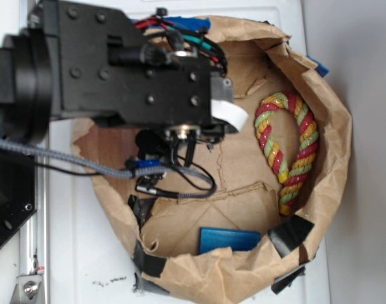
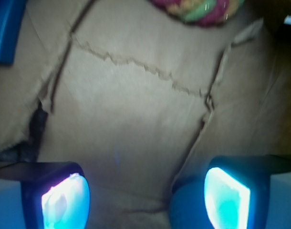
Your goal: Grab the blue ball.
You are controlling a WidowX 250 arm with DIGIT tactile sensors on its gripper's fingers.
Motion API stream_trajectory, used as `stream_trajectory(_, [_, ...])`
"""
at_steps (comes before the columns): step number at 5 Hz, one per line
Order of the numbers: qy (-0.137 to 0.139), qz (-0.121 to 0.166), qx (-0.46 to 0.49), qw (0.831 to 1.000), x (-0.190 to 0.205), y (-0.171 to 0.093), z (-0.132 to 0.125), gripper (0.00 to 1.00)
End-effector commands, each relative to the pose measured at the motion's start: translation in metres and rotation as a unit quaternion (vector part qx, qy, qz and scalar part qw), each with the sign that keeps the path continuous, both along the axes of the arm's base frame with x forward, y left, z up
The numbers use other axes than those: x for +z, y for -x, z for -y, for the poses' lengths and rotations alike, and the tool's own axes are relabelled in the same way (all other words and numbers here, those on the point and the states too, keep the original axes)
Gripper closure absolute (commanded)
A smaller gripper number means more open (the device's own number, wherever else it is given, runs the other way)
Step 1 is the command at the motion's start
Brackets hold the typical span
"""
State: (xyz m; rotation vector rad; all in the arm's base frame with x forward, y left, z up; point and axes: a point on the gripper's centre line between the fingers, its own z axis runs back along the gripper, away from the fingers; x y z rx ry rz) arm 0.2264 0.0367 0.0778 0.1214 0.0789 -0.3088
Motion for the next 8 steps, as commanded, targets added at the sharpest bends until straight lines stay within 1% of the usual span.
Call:
stream_trajectory(1, [0.017,-0.009,0.013,1.0,-0.002,0.012,-0.001,0.0])
stream_trajectory(2, [0.026,-0.02,0.006,0.999,-0.003,0.022,-0.007,0.0])
stream_trajectory(3, [0.019,-0.006,0.004,1.0,-0.001,0.027,-0.013,0.0])
stream_trajectory(4, [0.021,-0.001,0.019,1.0,0.002,0.023,-0.018,0.0])
stream_trajectory(5, [0.013,0.001,0.038,0.999,0.002,0.013,-0.025,0.0])
stream_trajectory(6, [0.012,0.012,0.03,0.999,-0.002,0.003,-0.031,0.0])
stream_trajectory(7, [-0.007,0.014,0.038,0.999,-0.01,-0.003,-0.038,0.0])
stream_trajectory(8, [-0.016,0.011,0.051,0.999,-0.013,-0.013,-0.044,0.0])
